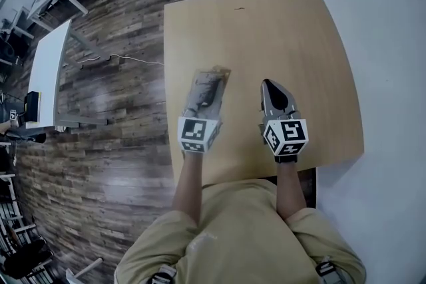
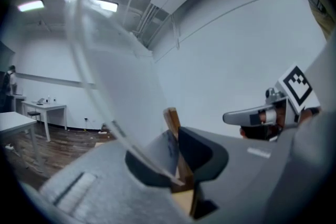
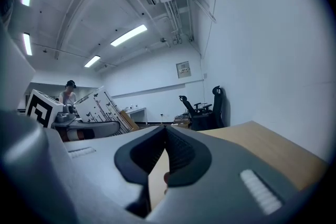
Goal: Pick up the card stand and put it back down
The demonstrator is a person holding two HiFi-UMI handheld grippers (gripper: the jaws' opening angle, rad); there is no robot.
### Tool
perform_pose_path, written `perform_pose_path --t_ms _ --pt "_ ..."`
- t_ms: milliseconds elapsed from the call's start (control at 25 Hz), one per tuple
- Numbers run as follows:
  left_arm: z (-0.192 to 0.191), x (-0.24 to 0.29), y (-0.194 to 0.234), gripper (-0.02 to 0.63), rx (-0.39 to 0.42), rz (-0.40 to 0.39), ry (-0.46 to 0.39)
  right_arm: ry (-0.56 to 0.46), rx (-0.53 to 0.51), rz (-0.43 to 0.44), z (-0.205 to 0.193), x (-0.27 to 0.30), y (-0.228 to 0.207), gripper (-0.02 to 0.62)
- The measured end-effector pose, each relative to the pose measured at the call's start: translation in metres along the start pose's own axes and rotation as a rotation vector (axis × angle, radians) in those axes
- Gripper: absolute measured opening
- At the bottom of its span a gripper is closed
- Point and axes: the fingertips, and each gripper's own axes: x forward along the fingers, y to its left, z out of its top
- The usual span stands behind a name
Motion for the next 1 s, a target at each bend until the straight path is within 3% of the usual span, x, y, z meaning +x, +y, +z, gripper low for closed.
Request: perform_pose_path --t_ms 280,640,1000 --pt "0.013 -0.041 0.002 0.044 -0.007 0.049 -0.065 -0.035 -0.033 0.005 0.011 -0.021 0.026 0.006" --pt "0.019 -0.055 -0.014 0.043 -0.012 -0.016 -0.077 -0.072 -0.045 -0.016 0.024 -0.046 0.039 0.006" --pt "0.04 -0.043 -0.07 0.044 0.019 -0.116 -0.097 -0.101 -0.056 -0.09 0.039 -0.097 0.007 0.006"
